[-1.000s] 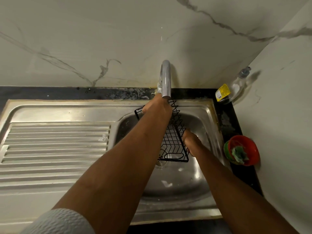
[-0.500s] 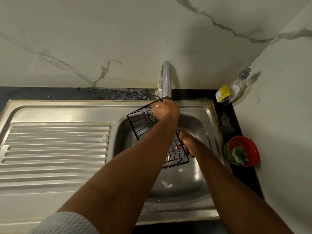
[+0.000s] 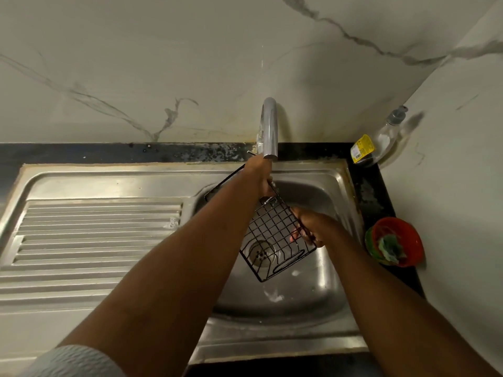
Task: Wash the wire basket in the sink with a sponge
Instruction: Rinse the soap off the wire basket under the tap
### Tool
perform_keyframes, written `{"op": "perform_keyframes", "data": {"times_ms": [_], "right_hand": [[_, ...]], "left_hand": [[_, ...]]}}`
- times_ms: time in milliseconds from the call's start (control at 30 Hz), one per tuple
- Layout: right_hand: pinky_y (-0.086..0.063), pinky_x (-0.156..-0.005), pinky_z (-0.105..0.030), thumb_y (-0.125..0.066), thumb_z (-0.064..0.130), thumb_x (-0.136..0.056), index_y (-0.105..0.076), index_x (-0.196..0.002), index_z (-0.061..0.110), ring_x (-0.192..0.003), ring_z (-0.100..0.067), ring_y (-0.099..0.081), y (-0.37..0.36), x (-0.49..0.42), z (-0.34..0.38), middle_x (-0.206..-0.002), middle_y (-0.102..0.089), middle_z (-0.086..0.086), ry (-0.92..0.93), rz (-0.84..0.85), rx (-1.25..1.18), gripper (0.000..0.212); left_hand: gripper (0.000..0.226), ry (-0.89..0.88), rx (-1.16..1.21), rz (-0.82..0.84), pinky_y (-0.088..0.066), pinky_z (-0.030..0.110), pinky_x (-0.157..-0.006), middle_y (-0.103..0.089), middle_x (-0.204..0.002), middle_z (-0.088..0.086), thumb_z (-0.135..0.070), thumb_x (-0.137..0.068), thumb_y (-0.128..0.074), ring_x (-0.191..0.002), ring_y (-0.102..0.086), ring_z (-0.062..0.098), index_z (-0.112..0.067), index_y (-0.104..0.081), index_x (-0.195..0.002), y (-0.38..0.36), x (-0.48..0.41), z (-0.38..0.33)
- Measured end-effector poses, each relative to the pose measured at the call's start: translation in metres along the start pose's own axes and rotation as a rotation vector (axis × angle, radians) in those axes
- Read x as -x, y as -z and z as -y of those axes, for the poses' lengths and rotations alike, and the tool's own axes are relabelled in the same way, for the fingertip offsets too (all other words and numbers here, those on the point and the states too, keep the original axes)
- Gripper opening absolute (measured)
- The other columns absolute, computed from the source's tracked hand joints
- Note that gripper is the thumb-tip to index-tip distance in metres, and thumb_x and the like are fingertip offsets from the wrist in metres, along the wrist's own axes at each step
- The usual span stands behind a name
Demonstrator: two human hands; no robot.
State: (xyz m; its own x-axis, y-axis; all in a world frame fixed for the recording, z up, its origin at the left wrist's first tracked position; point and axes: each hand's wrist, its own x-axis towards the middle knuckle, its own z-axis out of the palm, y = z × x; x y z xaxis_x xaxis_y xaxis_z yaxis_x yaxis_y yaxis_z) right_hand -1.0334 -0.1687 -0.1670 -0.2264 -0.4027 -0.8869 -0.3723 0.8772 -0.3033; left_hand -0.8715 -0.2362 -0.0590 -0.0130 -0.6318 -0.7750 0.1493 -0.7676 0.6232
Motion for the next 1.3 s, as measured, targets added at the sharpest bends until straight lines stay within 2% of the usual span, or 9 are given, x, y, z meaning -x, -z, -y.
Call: {"op": "perform_keyframes", "data": {"times_ms": [100, 233, 400, 633, 800, 933, 1033, 1133, 1300], "right_hand": [[-0.037, -0.055, -0.028, -0.046, 0.068, -0.098, -0.063, -0.115, 0.007, -0.058, -0.013, -0.047, 0.005, 0.005, 0.006, -0.084, -0.074, -0.012, 0.033, 0.010, 0.034, 0.066], [-0.036, -0.048, -0.022, -0.050, 0.070, -0.095, -0.070, -0.107, 0.003, -0.046, -0.010, -0.044, 0.017, 0.003, 0.012, -0.062, -0.067, -0.005, -0.037, 0.066, 0.098, 0.071], [-0.025, -0.040, -0.013, -0.063, 0.071, -0.085, -0.072, -0.104, 0.001, -0.036, -0.004, -0.031, 0.027, -0.012, 0.005, -0.050, -0.039, 0.005, -0.159, 0.401, 0.050, 0.073], [-0.019, -0.052, -0.016, -0.093, 0.055, -0.061, -0.065, -0.086, 0.018, -0.045, -0.006, -0.029, 0.024, -0.033, -0.030, -0.088, -0.049, -0.009, -0.156, 0.471, -0.142, 0.053], [-0.017, -0.049, -0.017, -0.085, 0.058, -0.070, -0.068, -0.123, -0.005, -0.043, -0.004, -0.027, 0.027, -0.037, -0.030, -0.060, -0.045, 0.001, -0.241, 0.604, -0.126, 0.085], [-0.021, -0.044, -0.013, -0.076, 0.059, -0.080, -0.070, -0.118, -0.007, -0.040, -0.003, -0.025, 0.029, -0.028, -0.012, -0.058, -0.044, 0.002, -0.198, 0.518, -0.118, 0.077], [-0.026, -0.048, -0.011, -0.075, 0.060, -0.080, -0.077, -0.097, 0.004, -0.038, -0.004, -0.036, 0.035, -0.023, 0.000, -0.061, -0.054, -0.002, -0.152, 0.364, -0.012, 0.058], [-0.016, -0.063, -0.017, -0.071, 0.063, -0.082, -0.081, -0.102, 0.005, -0.049, -0.005, -0.028, 0.043, -0.023, -0.001, -0.079, -0.056, -0.003, -0.176, 0.354, 0.092, 0.062], [-0.021, -0.053, -0.016, -0.091, 0.069, -0.045, -0.080, -0.099, 0.009, -0.049, -0.004, -0.031, 0.044, -0.040, -0.003, -0.090, -0.065, -0.002, -0.174, 0.316, 0.090, 0.081]], "left_hand": [[0.018, -0.017, -0.003, 0.092, -0.062, 0.053, -0.091, -0.065, -0.117, 0.019, -0.019, -0.111, -0.040, -0.104, -0.069, 0.034, -0.010, -0.055, -0.108, 0.017, -0.001, 0.003], [0.020, -0.165, -0.326, 0.144, -0.057, 0.049, -0.102, -0.067, -0.122, 0.020, -0.025, -0.111, -0.048, -0.110, -0.071, 0.035, -0.008, -0.059, -0.111, 0.027, -0.003, 0.006], [0.064, -0.311, -0.888, 0.263, -0.055, 0.046, -0.096, -0.068, -0.120, 0.016, -0.057, -0.105, -0.047, -0.102, -0.070, 0.028, 0.000, -0.059, -0.132, 0.036, -0.002, -0.005], [0.032, -0.327, -1.278, 0.383, -0.058, 0.039, -0.091, -0.070, -0.116, 0.015, -0.029, -0.109, -0.051, -0.108, -0.070, 0.029, -0.005, -0.065, -0.125, 0.054, -0.004, -0.015], [0.003, -0.745, -0.991, 0.019, -0.054, 0.017, -0.057, -0.070, -0.090, 0.000, -0.015, -0.102, -0.065, -0.070, -0.069, 0.009, -0.016, -0.065, -0.099, 0.072, -0.010, -0.018], [0.014, -0.988, -1.140, -0.230, -0.048, 0.025, -0.067, -0.065, -0.091, -0.006, -0.026, -0.093, -0.075, -0.077, -0.060, 0.009, -0.020, -0.066, -0.102, 0.082, -0.029, -0.002], [0.030, -0.678, -1.281, -0.092, -0.052, 0.035, -0.088, -0.065, -0.114, 0.006, -0.033, -0.100, -0.067, -0.105, -0.061, 0.021, -0.018, -0.064, -0.125, 0.082, -0.033, -0.002], [0.032, -0.225, -1.143, 0.160, -0.053, 0.044, -0.093, -0.066, -0.109, 0.011, -0.040, -0.109, -0.049, -0.103, -0.064, 0.029, -0.013, -0.061, -0.122, 0.087, -0.028, -0.003], [0.042, -0.171, -0.829, 0.205, -0.051, 0.037, -0.075, -0.066, -0.111, 0.009, -0.059, -0.107, -0.038, -0.097, -0.063, 0.025, -0.025, -0.063, -0.104, 0.092, -0.019, 0.019]]}}
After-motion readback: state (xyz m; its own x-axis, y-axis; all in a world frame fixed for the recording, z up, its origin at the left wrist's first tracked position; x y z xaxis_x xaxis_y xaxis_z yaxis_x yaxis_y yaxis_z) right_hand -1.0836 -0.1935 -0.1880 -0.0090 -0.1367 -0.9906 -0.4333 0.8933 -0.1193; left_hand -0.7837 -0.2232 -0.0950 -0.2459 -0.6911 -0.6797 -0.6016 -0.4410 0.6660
